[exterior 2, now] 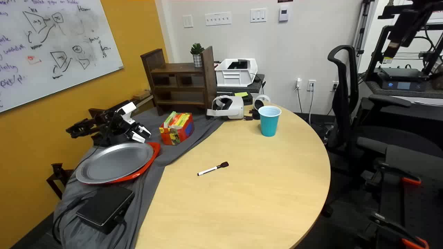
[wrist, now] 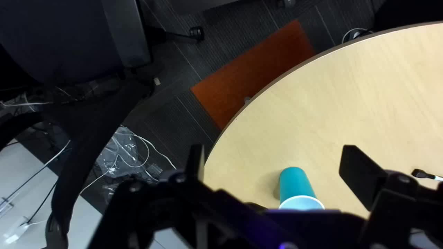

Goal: Get the marker from the table and place it in the blue cup

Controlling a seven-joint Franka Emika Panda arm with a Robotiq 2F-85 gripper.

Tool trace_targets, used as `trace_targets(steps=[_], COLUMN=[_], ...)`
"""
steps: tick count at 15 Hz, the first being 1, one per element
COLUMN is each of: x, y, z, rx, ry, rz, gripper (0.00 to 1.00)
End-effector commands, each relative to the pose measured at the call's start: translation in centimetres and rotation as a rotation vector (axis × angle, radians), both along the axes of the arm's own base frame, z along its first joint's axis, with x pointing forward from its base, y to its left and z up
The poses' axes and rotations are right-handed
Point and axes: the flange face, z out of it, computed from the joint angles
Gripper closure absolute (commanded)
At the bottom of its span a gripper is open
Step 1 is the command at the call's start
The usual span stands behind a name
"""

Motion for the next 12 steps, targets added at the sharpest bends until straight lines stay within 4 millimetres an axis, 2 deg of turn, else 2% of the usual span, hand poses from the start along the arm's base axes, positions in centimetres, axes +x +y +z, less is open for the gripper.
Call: trace_targets(steps=[1,7,12], x=[0.0,0.1,1.3], y=[0.0,0.0,0.7], z=[0.1,0.1,0.5], rx=[0.000,-0.019,-0.056], ry=[0.001,-0.006,-0.069], rz=[0.000,0.002,0.068], gripper=[0.00,0.00,0.00])
